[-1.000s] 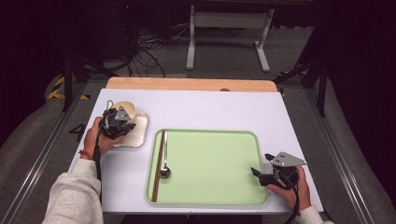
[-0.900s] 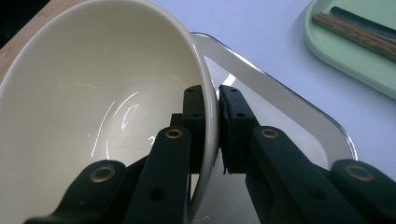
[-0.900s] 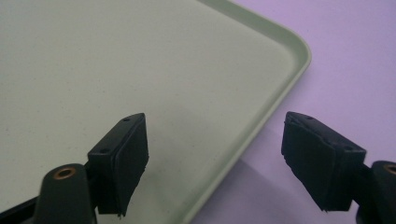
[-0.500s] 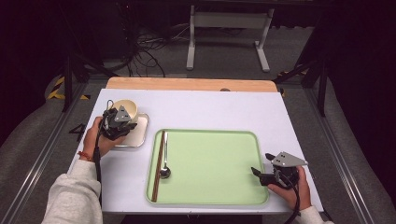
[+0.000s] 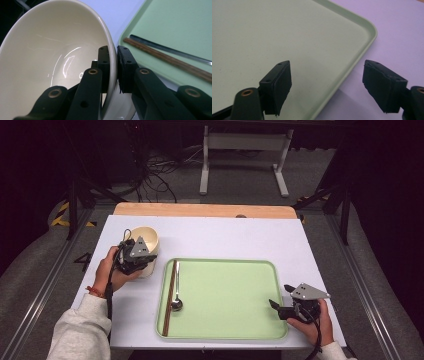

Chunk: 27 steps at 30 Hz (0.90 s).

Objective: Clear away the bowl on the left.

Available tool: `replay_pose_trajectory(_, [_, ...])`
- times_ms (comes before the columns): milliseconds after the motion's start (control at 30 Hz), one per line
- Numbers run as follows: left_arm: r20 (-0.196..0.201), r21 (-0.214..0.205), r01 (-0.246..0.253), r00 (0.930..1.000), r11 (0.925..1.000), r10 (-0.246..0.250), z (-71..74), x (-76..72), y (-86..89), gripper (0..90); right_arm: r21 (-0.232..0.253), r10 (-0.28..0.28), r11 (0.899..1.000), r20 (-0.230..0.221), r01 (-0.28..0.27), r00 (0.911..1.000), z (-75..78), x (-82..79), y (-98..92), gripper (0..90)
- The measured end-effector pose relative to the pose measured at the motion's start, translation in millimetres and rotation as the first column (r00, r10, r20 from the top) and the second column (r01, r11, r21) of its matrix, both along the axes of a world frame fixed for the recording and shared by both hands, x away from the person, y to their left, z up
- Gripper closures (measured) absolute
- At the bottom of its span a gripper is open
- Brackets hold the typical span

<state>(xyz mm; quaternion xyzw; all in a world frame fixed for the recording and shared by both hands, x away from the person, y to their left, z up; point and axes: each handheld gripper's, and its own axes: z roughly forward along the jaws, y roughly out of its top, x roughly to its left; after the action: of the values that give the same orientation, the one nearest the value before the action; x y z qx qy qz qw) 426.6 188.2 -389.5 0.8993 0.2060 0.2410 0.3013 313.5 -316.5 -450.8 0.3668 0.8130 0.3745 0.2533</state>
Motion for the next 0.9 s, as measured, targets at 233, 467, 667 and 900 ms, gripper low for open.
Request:
replay_pose_trajectory(233, [0.001, -0.005, 0.064, 0.998, 0.998, -0.064, 3.6, -8.4, -19.4, 82.3, -0.003, -0.001, 1.0, 0.002, 0.001, 1.0, 0.4, -1.5, 0.5, 23.5])
replay_pose_trajectory(467, [0.0, 0.01, 0.134, 0.991, 0.9909, -0.134, 4.4, -17.0, -41.2, 82.2, 0.0, -0.002, 1.0, 0.002, 0.002, 1.0, 0.2, -1.8, -0.6, 23.5])
replay_pose_trajectory(667, [-0.008, 0.028, 0.198, 0.9801, 0.9797, -0.198, 2.9, -21.8, -60.0, 82.2, -0.001, -0.005, 1.0, 0.003, 0.005, 1.0, 0.2, -2.6, -1.6, 23.5])
replay_pose_trajectory(900, [-0.026, 0.044, 0.264, 0.9644, 0.9635, -0.263, -3.7, -23.9, -82.7, 82.2, -0.005, -0.008, 1.0, 0.007, 0.008, 0.9999, 0.6, -4.2, -2.4, 23.5])
